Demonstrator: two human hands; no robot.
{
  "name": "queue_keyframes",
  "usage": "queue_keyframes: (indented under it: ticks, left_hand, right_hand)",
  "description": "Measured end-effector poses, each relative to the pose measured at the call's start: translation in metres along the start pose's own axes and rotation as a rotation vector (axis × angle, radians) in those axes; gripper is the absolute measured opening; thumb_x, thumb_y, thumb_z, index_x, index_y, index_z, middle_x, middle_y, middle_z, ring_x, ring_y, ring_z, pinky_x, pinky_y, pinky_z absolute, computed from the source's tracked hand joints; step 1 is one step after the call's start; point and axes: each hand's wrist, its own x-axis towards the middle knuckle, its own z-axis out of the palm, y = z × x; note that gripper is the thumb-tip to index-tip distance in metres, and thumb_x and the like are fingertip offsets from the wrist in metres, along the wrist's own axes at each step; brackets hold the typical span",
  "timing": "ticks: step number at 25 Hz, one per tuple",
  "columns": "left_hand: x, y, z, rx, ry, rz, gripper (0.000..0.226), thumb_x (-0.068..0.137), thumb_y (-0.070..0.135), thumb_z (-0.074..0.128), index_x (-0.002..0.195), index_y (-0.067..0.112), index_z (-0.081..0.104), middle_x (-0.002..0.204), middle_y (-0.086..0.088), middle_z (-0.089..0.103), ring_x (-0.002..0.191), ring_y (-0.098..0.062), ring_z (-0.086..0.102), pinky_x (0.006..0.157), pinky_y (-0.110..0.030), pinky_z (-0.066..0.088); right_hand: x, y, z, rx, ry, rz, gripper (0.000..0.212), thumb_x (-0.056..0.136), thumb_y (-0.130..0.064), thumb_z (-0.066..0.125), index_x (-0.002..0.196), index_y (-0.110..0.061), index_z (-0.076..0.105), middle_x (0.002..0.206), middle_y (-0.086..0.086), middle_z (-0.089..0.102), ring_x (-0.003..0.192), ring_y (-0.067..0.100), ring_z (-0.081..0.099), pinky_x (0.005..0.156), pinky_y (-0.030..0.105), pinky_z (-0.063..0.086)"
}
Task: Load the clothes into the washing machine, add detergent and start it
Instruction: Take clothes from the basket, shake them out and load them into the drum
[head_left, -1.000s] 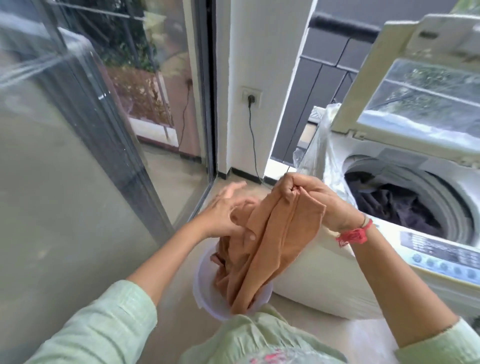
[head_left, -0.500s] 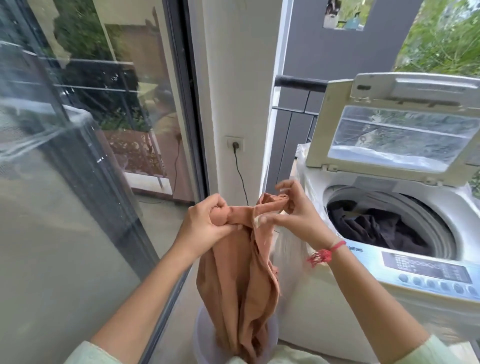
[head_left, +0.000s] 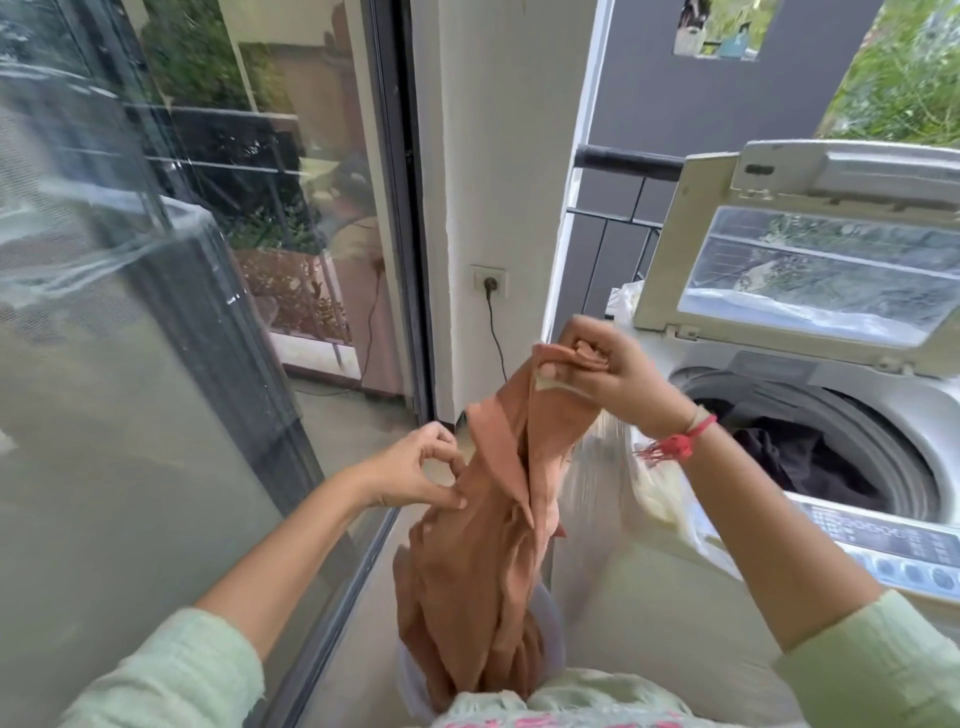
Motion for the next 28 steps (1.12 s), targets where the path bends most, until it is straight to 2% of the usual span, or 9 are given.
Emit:
queue_keyframes:
  ticks: [4, 6, 11, 17, 19, 20, 23, 25, 28]
  left_hand:
    - [0.014, 0.011, 0.007, -0.317, 0.177, 0.14, 0.022, 0.068, 0.031, 0.061, 0.078, 0.015, 0.072, 0.083, 0.0, 0.063, 0.076, -0.014, 0.059, 0.068, -0.027, 0.046]
    - [0.02, 0.015, 0.0, -0.381, 0.39, 0.17, 0.042, 0.067, 0.036, 0.059, 0.067, -0.006, 0.056, 0.065, -0.005, 0.046, 0.061, -0.016, 0.042, 0.056, -0.028, 0.031]
    - [0.021, 0.048, -0.007, -0.051, 0.815, 0.4, 0.034, 0.071, 0.029, 0.053, 0.053, 0.017, 0.027, 0.053, 0.009, 0.026, 0.052, -0.007, 0.028, 0.05, -0.026, 0.023]
    - [0.029, 0.08, -0.008, 0.193, 0.807, 0.526, 0.032, 0.072, 0.027, 0.059, 0.06, 0.025, 0.029, 0.054, 0.008, 0.032, 0.056, -0.006, 0.034, 0.053, -0.028, 0.029]
    - [0.029, 0.063, -0.015, 0.116, 0.506, 0.285, 0.027, 0.064, 0.041, 0.07, 0.082, 0.033, 0.051, 0.066, 0.006, 0.054, 0.063, -0.006, 0.05, 0.061, -0.029, 0.042]
    - [0.031, 0.051, -0.017, 0.105, 0.277, 0.141, 0.048, 0.06, 0.047, 0.077, 0.101, 0.043, 0.054, 0.082, 0.011, 0.063, 0.077, -0.004, 0.059, 0.071, -0.028, 0.049]
    - [0.035, 0.023, -0.008, -0.05, -0.077, 0.033, 0.076, 0.055, 0.045, 0.089, 0.121, 0.04, 0.053, 0.127, 0.009, 0.054, 0.116, -0.007, 0.055, 0.096, -0.035, 0.049]
    - [0.034, 0.021, -0.004, -0.348, -0.045, 0.036, 0.058, 0.066, 0.023, 0.086, 0.117, 0.03, 0.06, 0.122, 0.002, 0.062, 0.111, -0.013, 0.06, 0.093, -0.031, 0.05]
    - [0.03, 0.028, -0.012, -0.436, 0.405, 0.149, 0.034, 0.06, 0.027, 0.081, 0.092, 0.022, 0.069, 0.089, -0.001, 0.07, 0.086, -0.014, 0.062, 0.075, -0.028, 0.05]
  right_hand:
    - [-0.005, -0.02, -0.041, 0.289, 0.043, -0.049, 0.03, 0.071, -0.022, 0.079, 0.081, -0.017, 0.052, 0.078, 0.011, 0.048, 0.074, 0.02, 0.046, 0.068, 0.028, 0.04]
    - [-0.009, -0.016, -0.051, 0.267, 0.024, -0.021, 0.036, 0.065, -0.024, 0.083, 0.088, -0.019, 0.055, 0.08, 0.009, 0.051, 0.077, 0.02, 0.049, 0.072, 0.026, 0.041]
    - [-0.013, 0.002, -0.027, 0.136, 0.007, 0.191, 0.07, 0.053, -0.018, 0.085, 0.119, -0.016, 0.061, 0.085, -0.006, 0.062, 0.076, -0.002, 0.058, 0.079, 0.019, 0.047]
    - [0.001, 0.002, -0.006, 0.087, 0.052, 0.048, 0.029, 0.057, -0.026, 0.088, 0.078, -0.024, 0.068, 0.089, 0.008, 0.055, 0.081, 0.011, 0.055, 0.077, 0.028, 0.047]
    - [0.001, -0.002, -0.01, 0.132, 0.07, 0.007, 0.029, 0.06, -0.023, 0.087, 0.081, -0.019, 0.066, 0.104, 0.007, 0.058, 0.091, 0.009, 0.057, 0.086, 0.028, 0.047]
    - [0.001, -0.008, -0.012, 0.159, 0.027, -0.015, 0.027, 0.064, -0.018, 0.083, 0.083, -0.015, 0.065, 0.103, 0.001, 0.061, 0.091, 0.007, 0.059, 0.086, 0.027, 0.049]
    - [-0.003, -0.026, -0.02, 0.258, -0.044, -0.078, 0.024, 0.073, -0.008, 0.076, 0.074, -0.02, 0.055, 0.071, -0.012, 0.054, 0.069, 0.008, 0.054, 0.071, 0.028, 0.048]
    - [-0.002, -0.028, -0.037, 0.296, 0.022, -0.104, 0.026, 0.074, -0.01, 0.077, 0.071, -0.017, 0.052, 0.068, 0.001, 0.047, 0.068, 0.017, 0.045, 0.066, 0.03, 0.046]
    - [-0.006, -0.015, -0.06, 0.297, 0.127, -0.062, 0.04, 0.066, -0.027, 0.084, 0.077, -0.006, 0.051, 0.074, 0.007, 0.046, 0.073, 0.02, 0.045, 0.067, 0.027, 0.048]
